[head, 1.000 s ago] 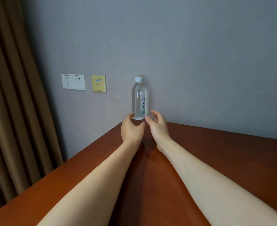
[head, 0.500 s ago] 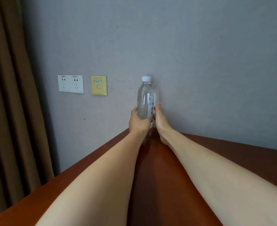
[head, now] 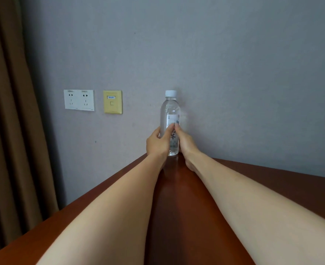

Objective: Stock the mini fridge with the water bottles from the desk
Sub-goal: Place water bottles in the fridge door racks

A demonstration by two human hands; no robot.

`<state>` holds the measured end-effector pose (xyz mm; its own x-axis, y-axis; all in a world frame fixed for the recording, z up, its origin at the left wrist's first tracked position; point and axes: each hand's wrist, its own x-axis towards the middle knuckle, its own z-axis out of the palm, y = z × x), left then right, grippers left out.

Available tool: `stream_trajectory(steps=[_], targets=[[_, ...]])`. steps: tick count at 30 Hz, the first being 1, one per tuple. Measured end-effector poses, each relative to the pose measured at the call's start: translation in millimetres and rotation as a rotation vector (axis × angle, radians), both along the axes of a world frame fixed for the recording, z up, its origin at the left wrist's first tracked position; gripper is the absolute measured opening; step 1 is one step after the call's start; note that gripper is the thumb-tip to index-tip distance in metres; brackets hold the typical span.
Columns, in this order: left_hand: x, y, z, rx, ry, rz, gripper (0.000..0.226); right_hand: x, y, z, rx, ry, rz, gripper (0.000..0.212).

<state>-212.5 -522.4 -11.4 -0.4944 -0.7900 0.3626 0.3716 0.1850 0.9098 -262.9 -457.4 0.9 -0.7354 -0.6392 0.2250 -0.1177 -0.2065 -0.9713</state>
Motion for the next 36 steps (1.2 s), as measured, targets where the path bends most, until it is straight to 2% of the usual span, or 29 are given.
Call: stream_trajectory(steps=[4, 11, 24, 29, 36], targets=[[2.5, -0.2, 0.3, -0.021, -0.041, 0.01, 0.043, 2.9, -1.7, -0.1, 0.009, 0.091, -0.045, 0.046], [-0.4, -3.4, -0.4, -0.098, -0.1, 0.082, 0.044, 6.4, -8.8, -1.2, 0.141, 0.238, -0.195, 0.055], [15.9, 1.8, 2.9, -0.218, -0.302, 0.177, 0.044, 18.4, 1.9, 1.7, 0.427, 0.434, -0.253, 0.077], [35.9, 19.1, 2.1, -0.243, -0.333, 0.177, 0.046, 32.3, 18.3, -0.5, 0.515, 0.486, -0.308, 0.075], [70.2, 48.3, 0.6, -0.265, -0.349, 0.161, 0.048, 58.9, 45.3, -4.4, 0.531, 0.493, -0.302, 0.072]])
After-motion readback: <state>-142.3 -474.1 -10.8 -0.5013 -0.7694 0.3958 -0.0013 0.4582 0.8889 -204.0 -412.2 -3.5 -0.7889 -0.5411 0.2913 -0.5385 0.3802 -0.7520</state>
